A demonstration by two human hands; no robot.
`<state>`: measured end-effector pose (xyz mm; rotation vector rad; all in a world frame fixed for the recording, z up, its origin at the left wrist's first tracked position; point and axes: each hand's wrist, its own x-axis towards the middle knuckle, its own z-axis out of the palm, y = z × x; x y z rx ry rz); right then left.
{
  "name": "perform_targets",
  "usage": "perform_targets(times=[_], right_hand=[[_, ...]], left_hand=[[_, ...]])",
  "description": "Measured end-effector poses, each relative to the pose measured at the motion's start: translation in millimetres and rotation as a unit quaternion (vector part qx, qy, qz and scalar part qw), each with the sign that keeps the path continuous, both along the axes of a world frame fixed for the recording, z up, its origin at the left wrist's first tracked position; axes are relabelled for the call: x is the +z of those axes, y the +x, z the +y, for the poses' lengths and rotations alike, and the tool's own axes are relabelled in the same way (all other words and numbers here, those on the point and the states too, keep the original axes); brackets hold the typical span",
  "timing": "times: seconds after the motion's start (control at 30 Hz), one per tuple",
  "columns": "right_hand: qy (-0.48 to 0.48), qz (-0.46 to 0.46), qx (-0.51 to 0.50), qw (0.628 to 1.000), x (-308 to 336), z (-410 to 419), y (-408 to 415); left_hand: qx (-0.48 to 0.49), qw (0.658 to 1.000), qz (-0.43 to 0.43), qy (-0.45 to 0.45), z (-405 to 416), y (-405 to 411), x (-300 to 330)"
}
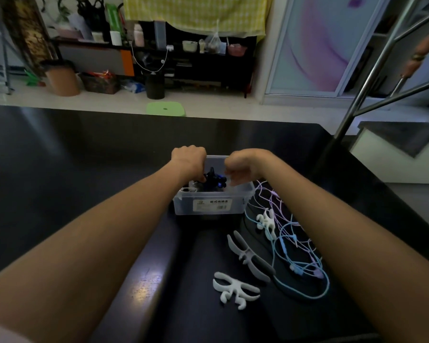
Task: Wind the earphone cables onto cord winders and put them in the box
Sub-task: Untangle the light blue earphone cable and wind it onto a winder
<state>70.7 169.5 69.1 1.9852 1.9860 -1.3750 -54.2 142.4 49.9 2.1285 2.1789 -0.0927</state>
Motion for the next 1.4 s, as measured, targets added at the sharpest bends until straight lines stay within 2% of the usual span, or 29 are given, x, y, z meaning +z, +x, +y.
perform_targets(times=[0.13,0.23,0.33,0.47,0.57,0.63,0.67,0.73,0.8,0.87,1.03,1.1,1.17,1.3,1.37,1.4], right_hand=[[0.071,-0.003,0.062,0.996,17,-20,15],[0.138,0.065,0.104,0.983,26,-49,36],[0.205,0.152,0.086,0.963,18,-90,63],[0.252,0.176,0.023,0.951,-20,-139,98],[0.259,0.105,0.034,0.959,-54,-162,113],[0.248,-0.001,0.104,0.963,-64,-173,121],[0.218,-0.045,0.145,0.964,-65,-177,125],[0.162,-0.083,0.196,0.964,-65,-182,132],[0.171,-0.096,0.204,0.959,-67,-184,139],[0.196,-0.107,0.187,0.957,-67,-183,147],[0.189,-0.129,0.124,0.965,-61,-176,166],[0.174,-0.09,0.11,0.974,-55,-175,176],[0.181,0.004,0.073,0.981,-46,-174,185],[0.186,0.178,0.036,0.966,-23,-184,189],[0.176,0.213,0.06,0.959,-15,-188,185],[0.175,0.217,0.067,0.958,-13,-189,183]], left_hand=[[0.01,0.999,-0.039,0.021,-18,1,14],[-0.002,0.994,-0.095,0.054,-36,8,25],[-0.023,0.985,-0.144,0.09,-65,22,26],[-0.057,0.972,-0.213,0.085,-103,48,7],[-0.101,0.975,-0.195,-0.011,-123,66,-13],[-0.133,0.97,-0.181,-0.093,-137,75,-27],[-0.14,0.969,-0.174,-0.106,-143,77,-33],[-0.138,0.973,-0.17,-0.072,-155,79,-47],[-0.114,0.979,-0.166,-0.001,-164,78,-58],[-0.07,0.981,-0.173,0.047,-167,77,-65],[0.012,0.987,-0.144,0.066,-158,70,-60],[0.037,0.991,-0.112,0.068,-157,68,-58],[0.033,0.991,-0.102,0.085,-155,70,-55],[-0.153,0.958,-0.214,0.116,-153,93,-48],[-0.216,0.939,-0.237,0.123,-155,110,-48],[-0.219,0.936,-0.237,0.14,-155,116,-49]])
